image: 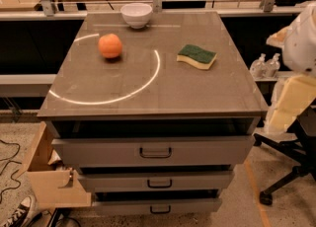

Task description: Open middle drawer

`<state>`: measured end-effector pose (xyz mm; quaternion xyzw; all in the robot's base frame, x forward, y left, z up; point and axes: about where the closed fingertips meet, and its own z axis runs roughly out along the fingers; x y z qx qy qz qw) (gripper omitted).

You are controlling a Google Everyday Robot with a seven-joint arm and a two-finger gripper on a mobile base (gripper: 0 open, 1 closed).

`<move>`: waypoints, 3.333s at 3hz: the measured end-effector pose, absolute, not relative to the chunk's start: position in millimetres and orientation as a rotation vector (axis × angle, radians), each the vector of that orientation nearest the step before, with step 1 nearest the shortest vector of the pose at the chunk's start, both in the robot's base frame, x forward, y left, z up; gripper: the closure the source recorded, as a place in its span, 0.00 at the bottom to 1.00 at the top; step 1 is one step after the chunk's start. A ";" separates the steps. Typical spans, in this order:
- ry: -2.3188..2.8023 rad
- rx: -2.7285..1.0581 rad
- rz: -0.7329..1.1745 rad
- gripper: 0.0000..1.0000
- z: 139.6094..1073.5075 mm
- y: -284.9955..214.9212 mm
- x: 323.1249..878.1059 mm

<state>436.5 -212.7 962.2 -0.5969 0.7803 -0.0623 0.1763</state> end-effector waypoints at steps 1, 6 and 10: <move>2.221 -1.640 -0.256 0.00 922.8 -217.8 426.6; 2.217 -1.677 -0.208 0.00 713.1 -226.2 365.9; 2.066 -2.100 -0.250 0.00 539.6 -237.6 336.1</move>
Offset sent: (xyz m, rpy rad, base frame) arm -0.0401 -0.0133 -0.1958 -0.1148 -0.0831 -0.0792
